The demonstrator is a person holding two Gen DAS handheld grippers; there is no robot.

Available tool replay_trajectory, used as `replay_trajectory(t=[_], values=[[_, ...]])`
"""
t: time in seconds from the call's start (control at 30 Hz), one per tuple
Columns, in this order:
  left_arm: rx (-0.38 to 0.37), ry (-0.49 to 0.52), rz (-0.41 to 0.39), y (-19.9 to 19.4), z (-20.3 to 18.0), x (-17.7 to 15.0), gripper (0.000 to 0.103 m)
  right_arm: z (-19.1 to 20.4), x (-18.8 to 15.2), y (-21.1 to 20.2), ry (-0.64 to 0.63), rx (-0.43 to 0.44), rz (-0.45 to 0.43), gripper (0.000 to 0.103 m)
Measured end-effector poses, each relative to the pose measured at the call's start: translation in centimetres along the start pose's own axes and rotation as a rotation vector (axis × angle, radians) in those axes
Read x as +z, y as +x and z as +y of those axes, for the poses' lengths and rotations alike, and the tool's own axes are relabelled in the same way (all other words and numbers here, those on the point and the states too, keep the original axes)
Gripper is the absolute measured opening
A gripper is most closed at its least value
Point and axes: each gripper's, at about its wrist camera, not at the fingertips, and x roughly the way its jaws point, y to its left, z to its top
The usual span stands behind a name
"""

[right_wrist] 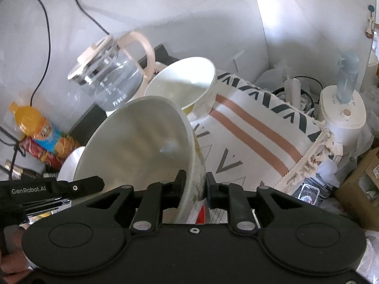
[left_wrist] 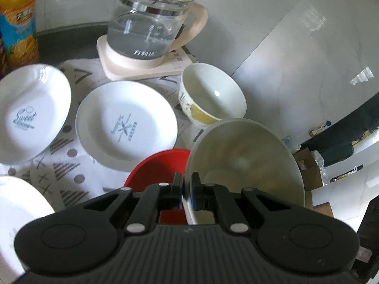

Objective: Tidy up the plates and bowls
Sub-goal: 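Lower the large white bowl into the red-and-black bowl and open right gripper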

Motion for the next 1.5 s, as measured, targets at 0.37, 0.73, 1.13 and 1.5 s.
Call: replay_trajectory(t=[0.37, 0.73, 1.13, 1.5], values=[[-0.029, -0.058, 0.012, -0.7, 1.7, -1.6, 0.007, 2.3, -2.1, 0.7, -0.095, -0.031, 0.042, 0.047], [-0.016, -0.098, 0.023, 0.0, 3.3, -2.3, 0.007, 3.2, -2.8, 1.2, -0.137, -0.044, 0.055, 0.052], [0.052, -0.11, 0.031, 1.5, 4.1, -2.5, 0.009, 2.9, -2.5, 1.3, -0.177, -0.051, 0.051, 0.051], [0.147, -0.068, 0.053, 2.3, 3.4, -2.2, 0.009, 1.7, -1.5, 1.7, -0.178, -0.026, 0.052, 0.051]])
